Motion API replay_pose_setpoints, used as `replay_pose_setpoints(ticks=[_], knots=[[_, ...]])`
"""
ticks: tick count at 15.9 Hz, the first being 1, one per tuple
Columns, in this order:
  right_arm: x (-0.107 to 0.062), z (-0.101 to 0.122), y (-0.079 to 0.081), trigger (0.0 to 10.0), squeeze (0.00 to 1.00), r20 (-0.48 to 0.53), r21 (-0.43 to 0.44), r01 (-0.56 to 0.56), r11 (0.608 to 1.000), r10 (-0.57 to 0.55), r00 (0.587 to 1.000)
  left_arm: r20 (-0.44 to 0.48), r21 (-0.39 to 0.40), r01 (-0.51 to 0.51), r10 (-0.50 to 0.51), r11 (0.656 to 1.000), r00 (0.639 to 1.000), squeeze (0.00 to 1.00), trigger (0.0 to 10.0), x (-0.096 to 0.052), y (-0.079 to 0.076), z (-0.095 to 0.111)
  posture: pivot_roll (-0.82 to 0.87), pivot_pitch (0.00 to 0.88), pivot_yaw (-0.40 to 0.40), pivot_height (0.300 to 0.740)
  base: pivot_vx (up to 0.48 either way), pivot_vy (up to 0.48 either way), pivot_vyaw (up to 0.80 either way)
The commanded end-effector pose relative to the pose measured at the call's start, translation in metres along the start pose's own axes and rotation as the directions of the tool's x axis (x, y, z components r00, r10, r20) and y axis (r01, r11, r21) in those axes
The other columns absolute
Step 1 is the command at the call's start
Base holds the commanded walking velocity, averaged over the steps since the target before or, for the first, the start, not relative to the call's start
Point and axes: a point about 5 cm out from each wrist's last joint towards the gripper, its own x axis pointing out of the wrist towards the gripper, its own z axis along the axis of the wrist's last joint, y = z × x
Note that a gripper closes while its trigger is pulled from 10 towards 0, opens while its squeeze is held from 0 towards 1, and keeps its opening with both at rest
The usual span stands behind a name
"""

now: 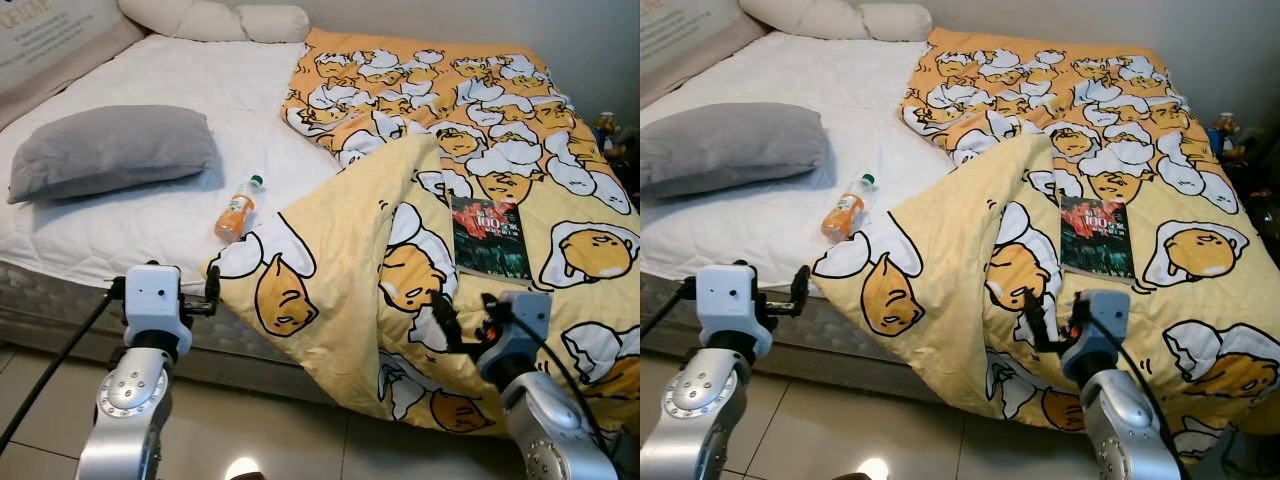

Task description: Clean up the room

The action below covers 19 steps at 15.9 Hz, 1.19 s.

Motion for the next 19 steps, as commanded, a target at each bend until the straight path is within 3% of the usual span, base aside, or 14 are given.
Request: replay_pose_setpoints(ticks=[1, 5, 7, 8, 9, 10, 11, 12, 13, 14, 15, 16, 18, 19], knots=[[0.001, 0.003, 0.001, 10.0, 1.00, 0.028, -0.005, -0.011, 1.000, 0.011, 1.000, 0.002, -0.009, 0.036, -0.036, 0.999, 0.999, 1.00, 10.0, -0.002, -0.001, 0.004, -0.03, 0.038, 0.020, 0.740, 0.000, 0.000, 0.00], [0.004, -0.001, 0.002, 10.0, 1.00, 0.020, 0.001, -0.015, 1.000, 0.015, 1.000, 0.027, -0.049, 0.062, -0.060, 0.997, 0.998, 1.00, 10.0, 0.002, -0.006, 0.015, -0.03, 0.030, 0.025, 0.740, 0.000, 0.000, 0.00], [0.004, 0.001, -0.003, 10.0, 1.00, 0.024, -0.034, 0.042, 0.999, -0.042, 0.999, 0.058, -0.065, 0.144, -0.140, 0.987, 0.988, 1.00, 10.0, 0.001, -0.012, 0.023, -0.03, 0.020, 0.021, 0.740, 0.000, 0.000, 0.00], [0.005, 0.004, -0.008, 10.0, 1.00, 0.060, -0.057, 0.107, 0.993, -0.104, 0.993, 0.083, -0.033, 0.116, -0.113, 0.993, 0.990, 1.00, 10.0, 0.002, -0.011, 0.026, -0.02, 0.006, 0.018, 0.740, 0.000, 0.000, 0.00], [0.005, 0.003, -0.008, 10.0, 1.00, 0.050, -0.027, 0.125, 0.992, -0.123, 0.991, 0.046, -0.014, 0.069, -0.069, 0.997, 0.997, 1.00, 10.0, 0.002, -0.009, 0.023, -0.02, 0.002, 0.016, 0.740, 0.000, 0.000, 0.00], [0.006, 0.002, -0.006, 10.0, 0.76, 0.051, 0.011, 0.109, 0.994, -0.110, 0.993, 0.040, -0.031, 0.101, -0.099, 0.994, 0.994, 1.00, 10.0, 0.000, -0.011, 0.021, -0.02, 0.000, 0.014, 0.740, 0.000, 0.000, 0.00], [0.006, 0.005, -0.006, 10.0, 0.77, 0.088, -0.025, 0.120, 0.992, -0.118, 0.989, 0.042, -0.042, 0.118, -0.116, 0.992, 0.992, 0.99, 10.0, -0.002, -0.012, 0.020, -0.02, 0.000, 0.016, 0.740, 0.000, 0.000, 0.00], [0.006, 0.008, -0.001, 10.0, 1.00, 0.108, -0.007, 0.090, 0.996, -0.089, 0.990, 0.041, -0.018, 0.095, -0.094, 0.995, 0.995, 0.95, 10.0, -0.001, -0.011, 0.020, -0.02, 0.000, 0.018, 0.740, 0.000, 0.000, 0.00], [0.006, 0.011, 0.007, 10.0, 1.00, 0.119, 0.002, 0.041, 0.999, -0.041, 0.992, 0.051, 0.008, 0.066, -0.066, 0.998, 0.996, 0.95, 10.0, 0.000, -0.009, 0.020, -0.02, 0.000, 0.019, 0.740, 0.000, 0.000, 0.00], [0.007, 0.013, 0.009, 10.0, 1.00, 0.119, -0.017, 0.061, 0.998, -0.059, 0.991, 0.053, 0.010, 0.062, -0.062, 0.998, 0.997, 0.83, 10.0, 0.000, -0.010, 0.020, -0.02, 0.000, 0.019, 0.740, 0.000, 0.000, 0.00], [0.008, 0.013, 0.011, 10.0, 1.00, 0.107, 0.010, 0.071, 0.997, -0.072, 0.992, 0.050, 0.010, 0.064, -0.064, 0.998, 0.997, 0.34, 10.0, 0.000, -0.010, 0.020, -0.02, 0.000, 0.019, 0.740, 0.000, 0.000, 0.00], [0.009, 0.014, 0.012, 10.0, 1.00, 0.115, 0.022, 0.057, 0.998, -0.059, 0.992, 0.050, 0.012, 0.062, -0.062, 0.998, 0.997, 0.00, 10.0, 0.000, -0.010, 0.020, -0.02, 0.000, 0.018, 0.740, 0.000, 0.255, 0.00], [0.011, 0.018, 0.013, 10.0, 1.00, 0.149, -0.034, 0.065, 0.997, -0.059, 0.987, 0.053, 0.017, 0.058, -0.059, 0.998, 0.997, 0.00, 10.0, 0.003, -0.010, 0.022, -0.03, 0.000, 0.019, 0.740, 0.000, 0.302, 0.00], [0.013, 0.019, 0.017, 10.0, 1.00, 0.132, 0.013, 0.044, 0.999, -0.045, 0.990, 0.054, 0.022, 0.053, -0.054, 0.998, 0.997, 0.00, 10.0, 0.005, -0.010, 0.023, -0.02, 0.000, 0.016, 0.740, 0.000, 0.416, 0.00]])
